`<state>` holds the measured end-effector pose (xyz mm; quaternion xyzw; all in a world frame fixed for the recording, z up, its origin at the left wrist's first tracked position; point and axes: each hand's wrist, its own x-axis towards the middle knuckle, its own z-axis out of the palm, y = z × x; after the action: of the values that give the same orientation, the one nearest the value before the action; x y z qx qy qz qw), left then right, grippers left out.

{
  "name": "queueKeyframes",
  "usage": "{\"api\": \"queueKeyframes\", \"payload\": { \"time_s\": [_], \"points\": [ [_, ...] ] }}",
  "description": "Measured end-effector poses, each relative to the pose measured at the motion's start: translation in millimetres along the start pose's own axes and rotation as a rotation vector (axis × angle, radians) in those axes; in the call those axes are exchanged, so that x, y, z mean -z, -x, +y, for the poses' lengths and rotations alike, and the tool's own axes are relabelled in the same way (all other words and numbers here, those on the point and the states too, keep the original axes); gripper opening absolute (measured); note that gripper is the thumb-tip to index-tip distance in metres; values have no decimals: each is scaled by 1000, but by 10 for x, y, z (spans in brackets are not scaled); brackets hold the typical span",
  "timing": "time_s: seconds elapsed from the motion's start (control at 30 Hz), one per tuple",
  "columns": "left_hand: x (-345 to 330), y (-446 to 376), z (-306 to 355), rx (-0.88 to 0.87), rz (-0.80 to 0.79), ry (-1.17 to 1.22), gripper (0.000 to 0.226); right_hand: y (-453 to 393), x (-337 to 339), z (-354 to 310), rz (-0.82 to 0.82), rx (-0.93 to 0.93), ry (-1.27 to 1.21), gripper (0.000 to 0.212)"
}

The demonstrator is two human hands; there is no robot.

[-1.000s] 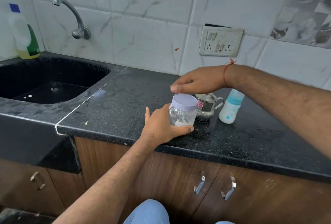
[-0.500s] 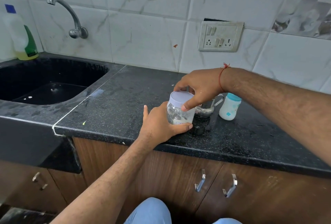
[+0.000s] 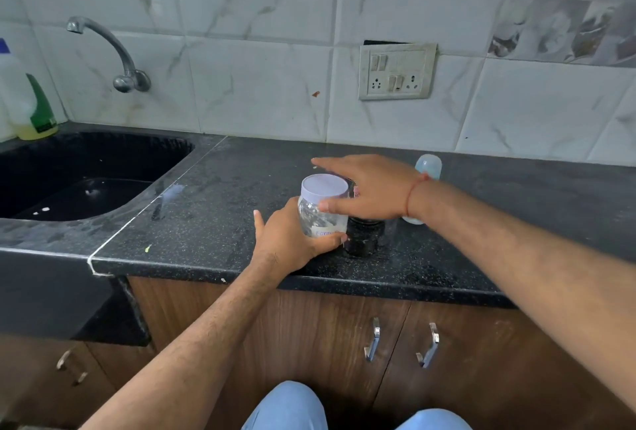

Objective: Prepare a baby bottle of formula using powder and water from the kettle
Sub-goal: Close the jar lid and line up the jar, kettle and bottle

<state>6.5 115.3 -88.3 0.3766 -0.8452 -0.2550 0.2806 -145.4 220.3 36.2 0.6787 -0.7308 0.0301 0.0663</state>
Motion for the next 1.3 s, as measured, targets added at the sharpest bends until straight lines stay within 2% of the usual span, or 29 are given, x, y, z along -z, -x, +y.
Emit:
{"api": "queueKeyframes", "payload": {
  "time_s": [0.1,0.17,0.3,0.53,0.6,0.73,0.87,1.0,1.1,1.2,1.3],
  "points": [
    [21,-18,9,5,-12,-26,84,347,-370,57,416,-53,-197,62],
    [47,-33,33,11,-15,-43,87,518,-642,116,607,-73,-288,44],
    [75,-131,40,42,-25,-74,87,718,-1043,280,634,-145,-290,29],
    [76,-422,-96,98,-36,-63,88,711,-1112,479,775,-257,-305,21],
    [70,-512,-150,98,-46,-47,88,685,-1124,542,827,-317,-294,26],
    [52,-659,-225,81,-50,-21,83,663,-1152,718,937,-441,-374,52],
    [23,-757,-245,69,-43,11,73,631,-1159,877,895,-579,-494,72],
    [-22,-832,-284,60,-70,15,85,583,-1214,1025,881,-642,-608,87],
    [-75,-863,-311,68,-54,26,93,567,-1189,1111,806,-667,-657,97],
    [-109,-853,-308,100,-5,59,105,554,-1181,1188,736,-693,-683,99],
    [-102,-829,-311,90,11,58,105,548,-1200,1212,715,-718,-700,88]
  ]
}}
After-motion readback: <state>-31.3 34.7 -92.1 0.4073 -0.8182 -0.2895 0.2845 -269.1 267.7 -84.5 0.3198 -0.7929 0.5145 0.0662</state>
